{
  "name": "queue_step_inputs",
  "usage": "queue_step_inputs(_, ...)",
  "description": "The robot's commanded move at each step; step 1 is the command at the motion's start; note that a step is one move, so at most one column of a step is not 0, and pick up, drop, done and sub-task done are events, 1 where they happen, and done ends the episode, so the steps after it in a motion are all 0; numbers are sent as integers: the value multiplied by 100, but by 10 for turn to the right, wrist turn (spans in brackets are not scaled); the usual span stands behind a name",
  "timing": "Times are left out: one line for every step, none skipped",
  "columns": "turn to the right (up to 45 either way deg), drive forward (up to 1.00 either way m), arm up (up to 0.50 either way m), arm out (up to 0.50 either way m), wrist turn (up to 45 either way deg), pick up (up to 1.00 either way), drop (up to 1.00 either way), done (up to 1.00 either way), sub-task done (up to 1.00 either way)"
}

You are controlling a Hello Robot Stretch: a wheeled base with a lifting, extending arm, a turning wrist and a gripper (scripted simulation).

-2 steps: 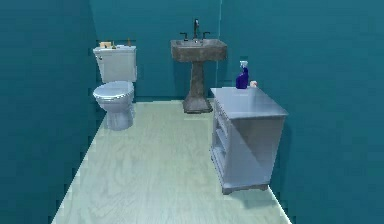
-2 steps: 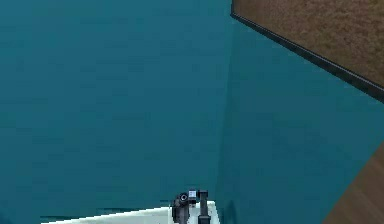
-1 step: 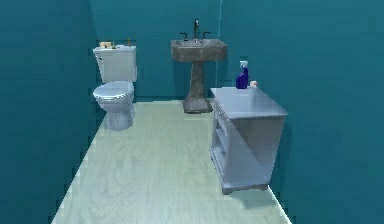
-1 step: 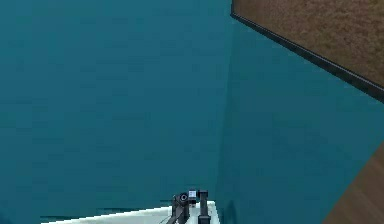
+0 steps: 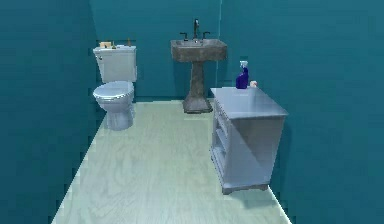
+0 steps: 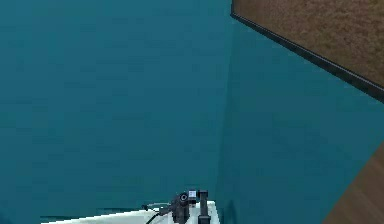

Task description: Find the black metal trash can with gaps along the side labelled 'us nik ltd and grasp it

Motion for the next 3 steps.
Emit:
queue_step_inputs(0,0,0,0,450,0,0,0,0)
queue_step_inputs(0,0,0,0,270,0,0,0,0)
queue_step_inputs(0,0,-30,0,0,0,0,0,0)
